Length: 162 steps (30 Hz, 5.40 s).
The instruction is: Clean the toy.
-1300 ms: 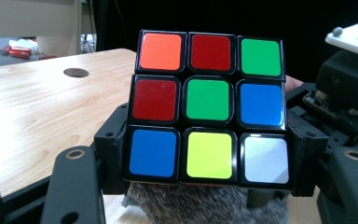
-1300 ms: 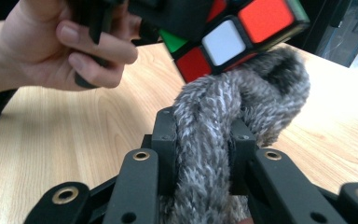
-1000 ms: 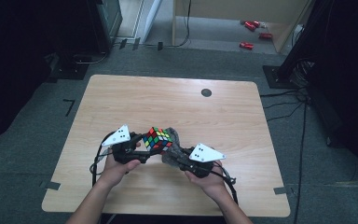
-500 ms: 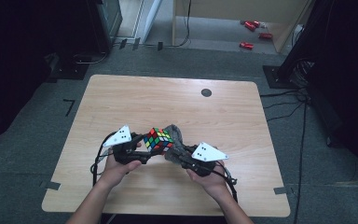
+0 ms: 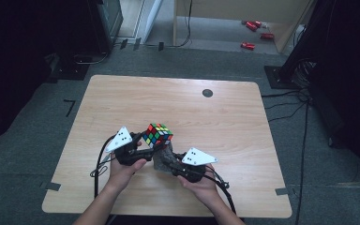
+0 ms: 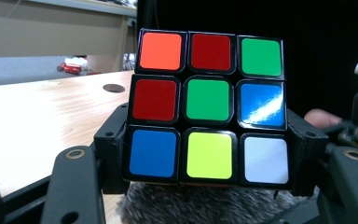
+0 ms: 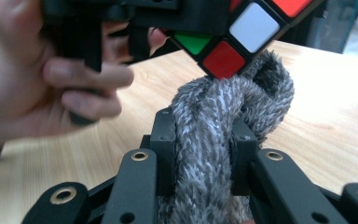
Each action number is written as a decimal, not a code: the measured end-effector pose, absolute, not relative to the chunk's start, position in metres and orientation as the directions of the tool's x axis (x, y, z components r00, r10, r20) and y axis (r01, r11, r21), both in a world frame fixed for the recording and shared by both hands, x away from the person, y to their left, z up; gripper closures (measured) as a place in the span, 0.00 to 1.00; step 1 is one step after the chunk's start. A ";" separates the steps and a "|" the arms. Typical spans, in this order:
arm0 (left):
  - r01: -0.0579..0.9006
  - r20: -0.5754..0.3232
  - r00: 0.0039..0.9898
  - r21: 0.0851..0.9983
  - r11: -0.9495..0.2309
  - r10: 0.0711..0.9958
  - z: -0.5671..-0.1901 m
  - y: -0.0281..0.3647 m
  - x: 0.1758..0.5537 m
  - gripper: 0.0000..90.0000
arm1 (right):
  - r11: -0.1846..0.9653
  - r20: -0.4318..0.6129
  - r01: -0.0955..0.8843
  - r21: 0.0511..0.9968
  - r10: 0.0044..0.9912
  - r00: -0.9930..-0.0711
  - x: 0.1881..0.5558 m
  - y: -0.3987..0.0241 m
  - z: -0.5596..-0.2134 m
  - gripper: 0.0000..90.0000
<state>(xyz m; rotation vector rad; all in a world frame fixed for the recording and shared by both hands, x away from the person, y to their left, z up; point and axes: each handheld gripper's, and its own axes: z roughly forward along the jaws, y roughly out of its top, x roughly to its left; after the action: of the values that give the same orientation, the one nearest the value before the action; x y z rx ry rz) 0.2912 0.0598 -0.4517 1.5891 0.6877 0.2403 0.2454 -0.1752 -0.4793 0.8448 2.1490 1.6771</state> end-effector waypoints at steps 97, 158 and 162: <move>0.479 -0.383 0.805 0.871 -0.114 0.454 -0.456 0.050 0.304 0.38 | 0.265 -0.269 -0.122 0.957 0.638 -0.722 0.250 -0.198 -0.489 0.25; 0.092 0.087 0.854 0.945 -0.314 0.512 -0.476 0.038 0.293 0.17 | 0.155 -0.078 0.044 0.987 0.699 -0.711 0.252 -0.205 -0.461 0.38; 0.033 0.135 0.861 0.947 -0.319 0.491 -0.478 0.035 0.290 0.17 | 0.135 -0.040 0.076 0.988 0.692 -0.720 0.252 -0.203 -0.460 0.38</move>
<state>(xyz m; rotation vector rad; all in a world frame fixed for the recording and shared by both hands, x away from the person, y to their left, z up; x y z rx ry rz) 0.2904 0.0350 -0.4776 1.8534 0.3931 0.4824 0.2517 -0.2034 -0.4605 0.7355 1.9207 1.6247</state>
